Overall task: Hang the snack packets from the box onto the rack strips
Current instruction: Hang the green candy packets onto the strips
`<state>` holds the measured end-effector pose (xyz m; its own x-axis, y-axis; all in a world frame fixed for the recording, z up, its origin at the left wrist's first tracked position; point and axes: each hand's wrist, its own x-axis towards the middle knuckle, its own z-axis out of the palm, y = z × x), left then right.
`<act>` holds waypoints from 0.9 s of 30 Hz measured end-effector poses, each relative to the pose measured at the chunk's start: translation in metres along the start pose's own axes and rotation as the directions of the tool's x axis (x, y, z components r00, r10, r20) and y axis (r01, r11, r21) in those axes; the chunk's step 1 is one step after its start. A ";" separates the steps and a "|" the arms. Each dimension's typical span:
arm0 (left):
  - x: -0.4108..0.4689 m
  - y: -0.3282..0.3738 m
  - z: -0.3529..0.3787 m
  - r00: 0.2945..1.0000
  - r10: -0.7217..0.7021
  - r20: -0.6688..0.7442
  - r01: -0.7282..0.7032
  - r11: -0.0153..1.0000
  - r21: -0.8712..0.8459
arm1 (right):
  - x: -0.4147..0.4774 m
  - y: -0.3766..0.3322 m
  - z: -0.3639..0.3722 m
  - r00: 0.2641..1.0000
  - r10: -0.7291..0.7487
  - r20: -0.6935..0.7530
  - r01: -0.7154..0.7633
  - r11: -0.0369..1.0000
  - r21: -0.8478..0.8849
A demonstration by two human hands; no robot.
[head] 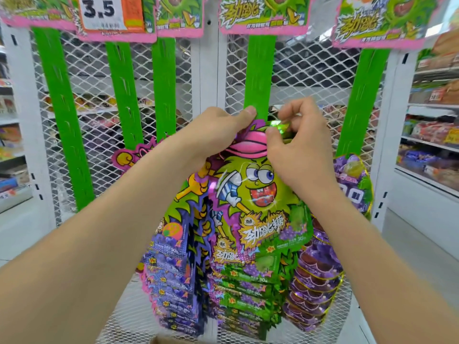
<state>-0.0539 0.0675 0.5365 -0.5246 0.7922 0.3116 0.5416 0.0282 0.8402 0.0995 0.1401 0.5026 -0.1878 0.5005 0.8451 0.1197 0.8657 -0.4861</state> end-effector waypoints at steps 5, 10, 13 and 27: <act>-0.011 0.000 0.002 0.995 0.098 0.009 -0.098 0.989 0.114 | -0.016 0.003 0.002 1.000 0.006 -0.001 -0.006 1.000 -0.020; -0.023 -0.012 0.006 0.911 0.412 -0.028 -0.375 0.853 0.364 | -0.030 0.021 0.001 0.999 0.007 0.034 -0.004 0.997 -0.077; -0.038 -0.035 0.015 0.791 0.593 -0.152 -0.453 0.733 0.507 | -0.049 0.024 -0.005 0.965 -0.255 -0.055 0.236 0.944 -0.229; -0.199 -0.321 0.145 0.741 -0.461 0.489 -0.066 0.674 0.736 | -0.272 0.117 0.033 -0.120 0.297 0.947 0.309 0.918 -0.248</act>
<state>-0.0281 -0.0107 0.1402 -0.3175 0.8716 -0.3735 0.8829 0.4155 0.2190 0.1320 0.1054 0.2087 -0.8655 0.2058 -0.4567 0.2937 0.9470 -0.1300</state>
